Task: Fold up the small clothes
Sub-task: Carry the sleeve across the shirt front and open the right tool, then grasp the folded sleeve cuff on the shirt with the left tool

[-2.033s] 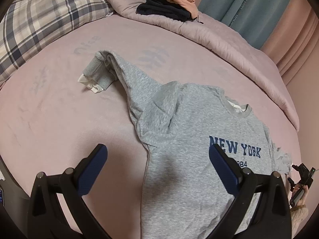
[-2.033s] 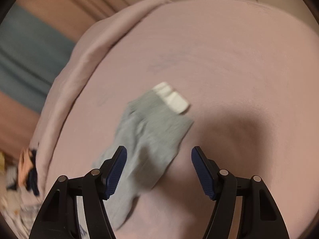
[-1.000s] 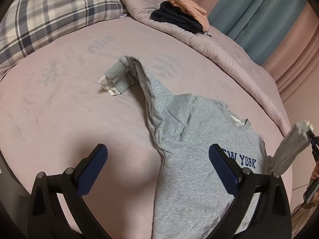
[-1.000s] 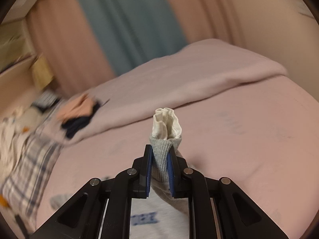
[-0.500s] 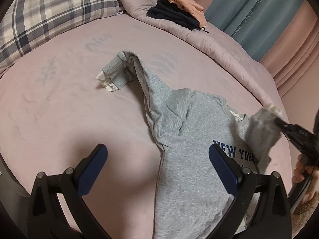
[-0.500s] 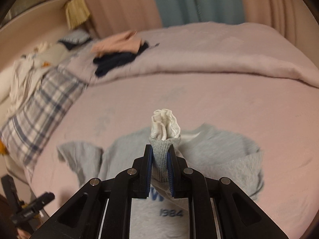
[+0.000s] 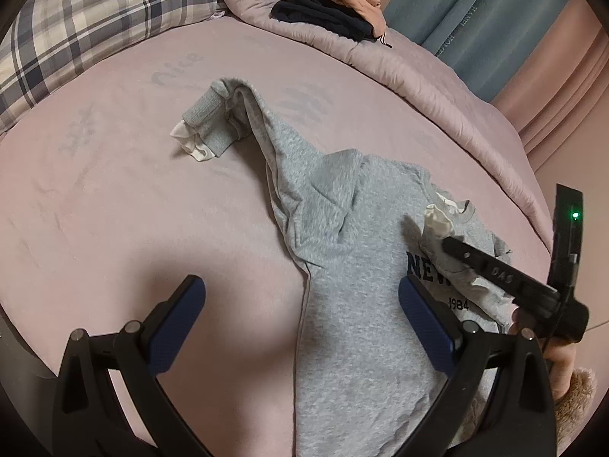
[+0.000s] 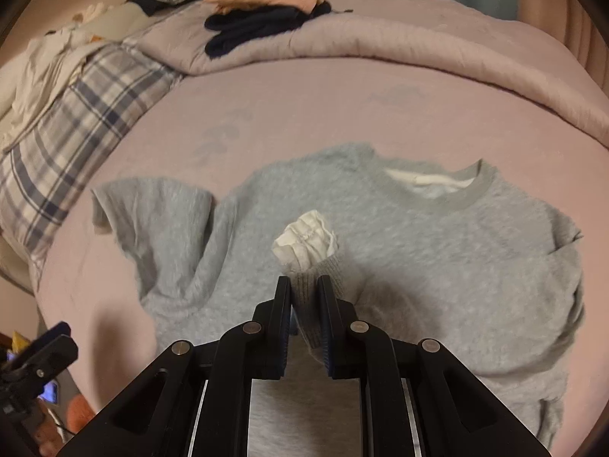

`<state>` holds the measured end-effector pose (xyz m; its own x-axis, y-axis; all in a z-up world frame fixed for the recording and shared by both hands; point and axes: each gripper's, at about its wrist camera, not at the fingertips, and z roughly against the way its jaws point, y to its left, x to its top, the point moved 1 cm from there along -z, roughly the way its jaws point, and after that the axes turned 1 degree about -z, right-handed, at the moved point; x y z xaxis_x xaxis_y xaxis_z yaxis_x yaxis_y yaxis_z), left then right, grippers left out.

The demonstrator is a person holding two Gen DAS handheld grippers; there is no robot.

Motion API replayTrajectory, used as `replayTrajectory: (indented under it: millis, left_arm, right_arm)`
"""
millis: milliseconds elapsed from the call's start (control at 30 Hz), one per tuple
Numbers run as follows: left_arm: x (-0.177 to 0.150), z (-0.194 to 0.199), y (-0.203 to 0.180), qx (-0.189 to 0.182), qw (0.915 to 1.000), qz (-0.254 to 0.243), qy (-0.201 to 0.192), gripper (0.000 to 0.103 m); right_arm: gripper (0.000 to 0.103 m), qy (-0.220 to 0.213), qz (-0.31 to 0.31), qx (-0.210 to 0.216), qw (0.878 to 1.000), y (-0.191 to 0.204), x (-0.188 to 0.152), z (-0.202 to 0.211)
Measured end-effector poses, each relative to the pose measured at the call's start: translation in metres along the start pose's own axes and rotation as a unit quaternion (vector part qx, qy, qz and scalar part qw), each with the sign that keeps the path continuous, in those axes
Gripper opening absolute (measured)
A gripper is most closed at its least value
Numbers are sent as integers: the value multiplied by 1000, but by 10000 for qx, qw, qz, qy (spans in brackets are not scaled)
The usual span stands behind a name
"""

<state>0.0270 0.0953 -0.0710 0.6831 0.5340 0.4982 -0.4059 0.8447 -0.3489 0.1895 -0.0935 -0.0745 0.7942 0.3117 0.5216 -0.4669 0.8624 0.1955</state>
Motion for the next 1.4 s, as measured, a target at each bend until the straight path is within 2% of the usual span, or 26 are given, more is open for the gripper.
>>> replayTrajectory:
  millis: [200, 300, 333, 400, 467, 600, 700, 833, 967, 1067, 1133, 1167, 1200, 1233, 1300, 1333, 1367, 1400]
  left_arm:
    - [-2, -5, -2, -15, 10000, -26, 82, 101]
    - [-2, -7, -5, -38, 9999, -84, 107, 101]
    - [-2, -7, -6, -39, 9999, -100, 120, 101]
    - [0, -9, -8, -80, 9998, -113, 145, 101]
    - [4, -11, -11, -206, 9996, -108, 185, 102]
    - [13, -22, -28, -449, 9983, -253, 283, 102]
    - [21, -39, -50, -554, 9968, -439, 375, 101]
    - [28, -74, -80, -838, 9921, -603, 715, 101]
    - [27, -122, -102, -874, 9851, -649, 1332, 93]
    - [21, -149, -110, -697, 9817, -613, 1660, 80]
    - [18, -152, -116, -698, 9844, -669, 1472, 79]
    - [17, -151, -118, -793, 9850, -670, 1381, 63]
    - [17, -152, -119, -940, 9837, -629, 1397, 39]
    - [17, -157, -120, -1118, 9808, -530, 1510, 34]
    - [19, -160, -122, -1237, 9786, -490, 1570, 23]
    - [21, -159, -124, -1280, 9783, -486, 1557, 21]
    - [23, -157, -125, -1308, 9781, -499, 1541, 19]
    - [26, -154, -128, -1335, 9786, -520, 1481, 18]
  right_arm:
    - [16, 259, 146, -115, 9995, 9, -8, -14]
    - [17, 542, 124, 109, 9984, 10, -11, -21]
    - [19, 630, 100, 205, 9978, 10, -13, -22]
    - [40, 742, 61, 238, 9969, 7, -15, -18]
    - [53, 590, -28, 316, 9978, 0, -15, -5]
    - [56, 154, -441, 432, 9980, -35, -10, 41]
    - [62, -145, -908, 110, 9957, -77, -13, 71]
    - [62, -317, -1546, -421, 9866, -135, -27, 89]
    - [62, -199, -2297, -828, 9695, -196, -52, 88]
    - [62, -3, -2649, -859, 9605, -219, -69, 77]
    - [62, 71, -2734, -751, 9589, -224, -74, 71]
    - [62, 122, -2754, -671, 9589, -226, -77, 66]
    - [62, 146, -2755, -646, 9590, -228, -77, 65]
    - [60, 149, -2744, -588, 9597, -228, -79, 61]
    - [33, 162, -2692, -505, 9616, -230, -80, 58]
    - [25, 178, -2680, -494, 9620, -230, -81, 55]
    - [8, 181, -2655, -560, 9623, -232, -81, 50]
    - [8, 147, -2624, -581, 9631, -233, -80, 50]
